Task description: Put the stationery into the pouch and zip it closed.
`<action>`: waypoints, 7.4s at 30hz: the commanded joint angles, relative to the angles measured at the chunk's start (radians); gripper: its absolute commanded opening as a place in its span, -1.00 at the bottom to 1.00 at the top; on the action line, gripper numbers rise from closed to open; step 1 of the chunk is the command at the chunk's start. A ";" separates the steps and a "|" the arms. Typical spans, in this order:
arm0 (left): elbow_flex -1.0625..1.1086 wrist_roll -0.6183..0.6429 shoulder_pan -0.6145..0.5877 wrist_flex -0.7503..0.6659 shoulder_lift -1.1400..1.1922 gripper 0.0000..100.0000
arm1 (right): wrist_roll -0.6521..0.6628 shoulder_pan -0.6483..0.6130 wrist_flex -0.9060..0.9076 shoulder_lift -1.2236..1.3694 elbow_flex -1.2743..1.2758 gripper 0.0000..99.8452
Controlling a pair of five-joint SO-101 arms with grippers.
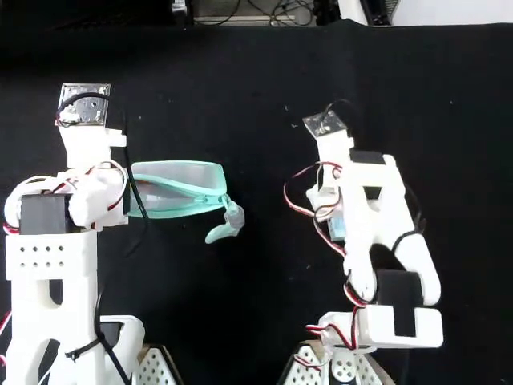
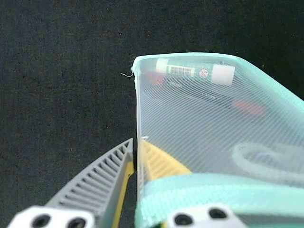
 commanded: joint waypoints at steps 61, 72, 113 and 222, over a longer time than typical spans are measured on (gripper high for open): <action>0.008 -0.046 -0.013 0.002 0.002 -0.94 | -0.226 -0.583 0.103 -1.079 0.002 -0.97; 0.008 -0.044 -0.013 0.002 0.002 -0.94 | -0.222 -0.970 -0.474 -1.461 0.371 -0.97; 0.010 -0.049 -0.013 0.003 0.002 -0.94 | -0.287 -0.578 0.288 -0.952 -0.498 -0.56; 0.027 -0.046 -0.007 -0.006 0.002 -0.94 | -0.195 -1.008 -0.664 -1.537 0.305 -0.98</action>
